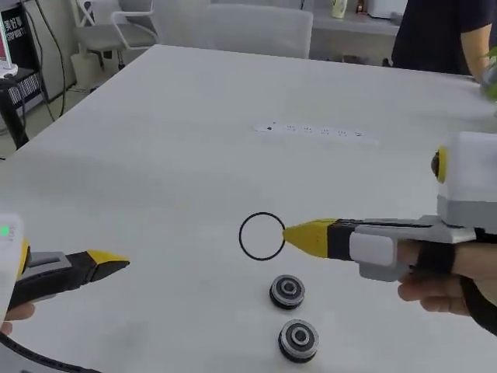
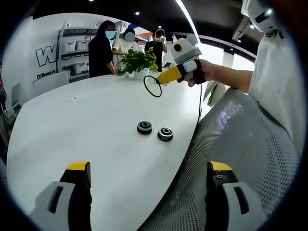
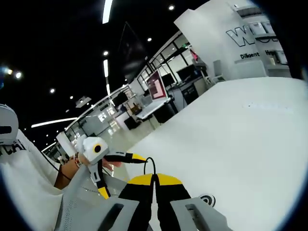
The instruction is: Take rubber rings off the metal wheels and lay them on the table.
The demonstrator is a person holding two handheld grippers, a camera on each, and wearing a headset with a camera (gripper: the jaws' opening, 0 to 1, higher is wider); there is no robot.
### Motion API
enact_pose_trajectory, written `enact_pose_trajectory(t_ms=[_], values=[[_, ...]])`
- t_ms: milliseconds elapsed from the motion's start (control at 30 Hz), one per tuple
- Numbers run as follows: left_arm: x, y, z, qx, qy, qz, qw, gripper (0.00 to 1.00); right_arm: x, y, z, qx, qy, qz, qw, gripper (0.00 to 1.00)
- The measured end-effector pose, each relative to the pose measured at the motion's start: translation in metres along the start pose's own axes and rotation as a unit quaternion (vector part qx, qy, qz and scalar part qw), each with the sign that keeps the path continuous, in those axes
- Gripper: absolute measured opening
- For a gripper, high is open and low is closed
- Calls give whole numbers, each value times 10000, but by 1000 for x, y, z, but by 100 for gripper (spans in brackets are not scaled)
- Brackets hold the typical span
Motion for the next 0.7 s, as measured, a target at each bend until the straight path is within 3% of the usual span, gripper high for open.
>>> enact_pose_trajectory(t_ms=[200, 300, 700], values=[[1, -1, 0, 13, 23, -11, 10000, 99, 6, -6, 15, 407, 40, -292, 9987, 0], [0, -2, 0, 22, 18, -22, 10000, 99, 5, -15, 22, 742, -20, -542, 9958, 0], [1, -5, 0, 62, 12, -43, 10000, 99, -2, -37, 45, 1376, -37, -918, 9862, 0]])
Point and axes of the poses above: the centre of the closed fingertips' face, and the gripper's own axes: z roughly forward along the fingers, x roughly to its left, y roughly out of its top, the point moved 1 cm from there along -z, roughly backward along the fingers, and after that the axes turned 13 degrees about z, right-handed, at the moved point
